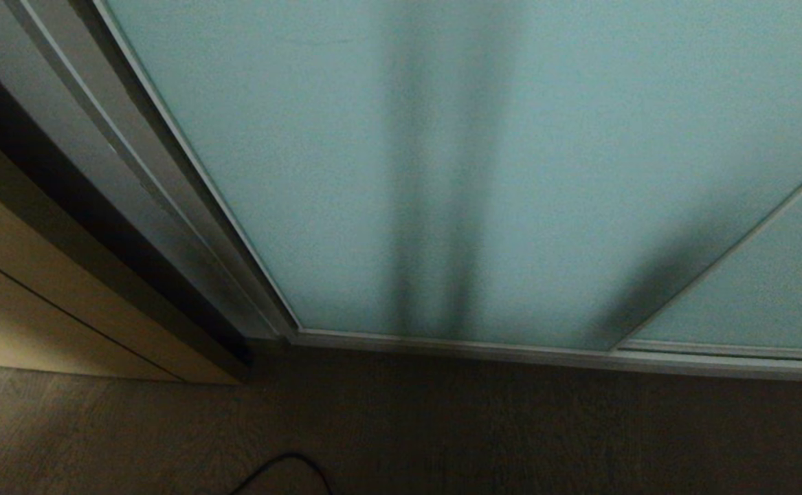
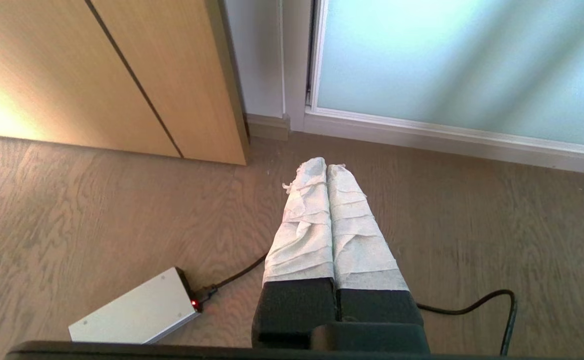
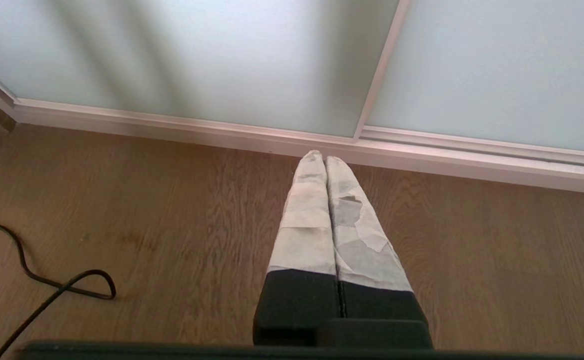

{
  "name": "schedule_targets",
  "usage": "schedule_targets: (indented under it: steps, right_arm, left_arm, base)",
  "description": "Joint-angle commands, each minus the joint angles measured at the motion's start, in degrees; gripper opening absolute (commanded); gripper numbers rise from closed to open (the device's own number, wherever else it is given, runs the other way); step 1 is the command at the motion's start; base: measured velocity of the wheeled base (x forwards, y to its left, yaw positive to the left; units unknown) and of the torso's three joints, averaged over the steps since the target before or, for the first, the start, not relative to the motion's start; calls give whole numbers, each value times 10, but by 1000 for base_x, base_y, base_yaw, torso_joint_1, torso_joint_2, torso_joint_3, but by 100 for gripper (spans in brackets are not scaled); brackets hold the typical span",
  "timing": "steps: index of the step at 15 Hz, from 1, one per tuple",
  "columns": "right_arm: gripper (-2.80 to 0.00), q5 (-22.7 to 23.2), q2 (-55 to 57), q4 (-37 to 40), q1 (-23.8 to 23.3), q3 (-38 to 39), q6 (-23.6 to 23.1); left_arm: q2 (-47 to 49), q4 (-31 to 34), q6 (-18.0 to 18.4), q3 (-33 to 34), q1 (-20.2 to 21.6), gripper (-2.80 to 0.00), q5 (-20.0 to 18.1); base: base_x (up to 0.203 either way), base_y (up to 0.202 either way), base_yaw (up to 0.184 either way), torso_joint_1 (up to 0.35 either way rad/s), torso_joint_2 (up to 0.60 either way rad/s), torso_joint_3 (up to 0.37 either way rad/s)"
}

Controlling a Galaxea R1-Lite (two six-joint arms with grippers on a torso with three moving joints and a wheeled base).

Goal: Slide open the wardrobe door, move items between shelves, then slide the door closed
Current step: Open the door

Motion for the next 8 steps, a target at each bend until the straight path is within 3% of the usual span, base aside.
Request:
schedule_targets:
  steps: [1, 8]
  right_arm:
    - [-280, 0, 1, 0, 0, 0, 0]
    - [-280, 0, 1, 0, 0, 0, 0]
  left_arm:
    - [0, 0, 0, 0, 0, -280, 0]
    - [0, -1, 1, 0, 1, -280, 1]
  base:
    - [0, 0, 0, 0, 0, 0]
    - [0, 0, 0, 0, 0, 0]
